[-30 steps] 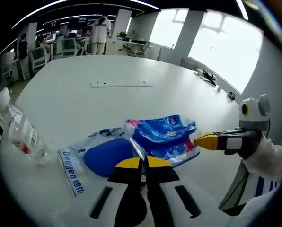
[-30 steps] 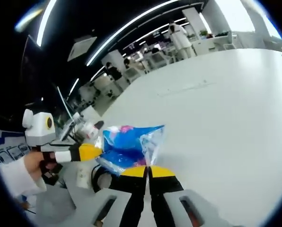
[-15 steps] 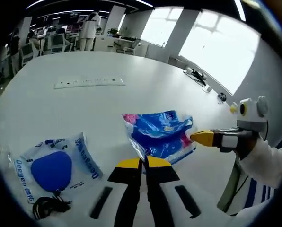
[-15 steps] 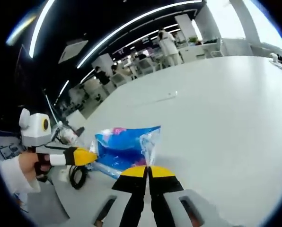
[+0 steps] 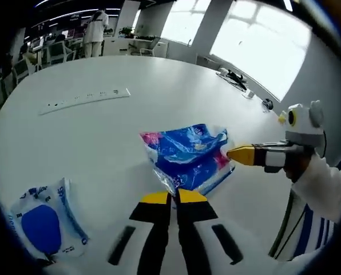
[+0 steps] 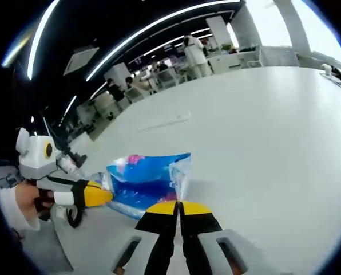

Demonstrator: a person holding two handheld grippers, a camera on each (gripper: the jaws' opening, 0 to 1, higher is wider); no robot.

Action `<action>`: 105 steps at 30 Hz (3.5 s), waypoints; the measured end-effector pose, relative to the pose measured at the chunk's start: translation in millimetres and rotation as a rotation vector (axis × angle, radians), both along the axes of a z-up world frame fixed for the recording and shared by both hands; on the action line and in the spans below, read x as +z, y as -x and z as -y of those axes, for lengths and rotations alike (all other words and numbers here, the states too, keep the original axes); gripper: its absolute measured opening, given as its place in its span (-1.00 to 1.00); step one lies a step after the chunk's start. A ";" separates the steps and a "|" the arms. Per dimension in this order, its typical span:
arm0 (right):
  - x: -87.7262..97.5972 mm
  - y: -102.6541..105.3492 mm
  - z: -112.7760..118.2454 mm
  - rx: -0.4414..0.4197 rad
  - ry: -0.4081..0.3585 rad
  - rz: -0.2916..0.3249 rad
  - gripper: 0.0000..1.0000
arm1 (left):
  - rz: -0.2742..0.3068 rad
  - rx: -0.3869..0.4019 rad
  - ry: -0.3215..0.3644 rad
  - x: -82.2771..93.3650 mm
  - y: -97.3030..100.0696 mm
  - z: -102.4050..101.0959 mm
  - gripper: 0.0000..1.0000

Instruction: Arrange the tabletop items into an orderly group along one side of the table until the central work area is clear of visible clutter.

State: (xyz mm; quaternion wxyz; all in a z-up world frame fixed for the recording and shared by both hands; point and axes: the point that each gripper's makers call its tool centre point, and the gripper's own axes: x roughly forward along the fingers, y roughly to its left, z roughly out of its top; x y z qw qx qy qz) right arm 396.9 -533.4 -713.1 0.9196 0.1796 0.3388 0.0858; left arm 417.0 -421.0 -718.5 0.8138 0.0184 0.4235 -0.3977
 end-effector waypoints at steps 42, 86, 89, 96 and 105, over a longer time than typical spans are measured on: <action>6.2 21.3 -6.9 0.033 0.132 0.081 0.25 | 0.183 0.068 -0.040 11.0 -8.0 -38.0 0.43; 36.7 77.4 -119.6 -0.005 0.209 0.056 0.26 | 0.301 0.070 0.022 66.5 13.3 -246.6 0.47; 32.7 74.0 -132.4 0.031 0.210 0.051 0.26 | 0.301 0.092 0.014 63.5 14.9 -267.4 0.47; 25.9 58.7 -156.8 0.082 0.197 0.042 0.24 | 0.284 0.137 -0.009 56.7 17.0 -301.1 0.47; 24.9 48.6 -166.0 0.109 0.175 0.041 0.22 | 0.281 0.156 -0.017 54.7 17.5 -306.7 0.45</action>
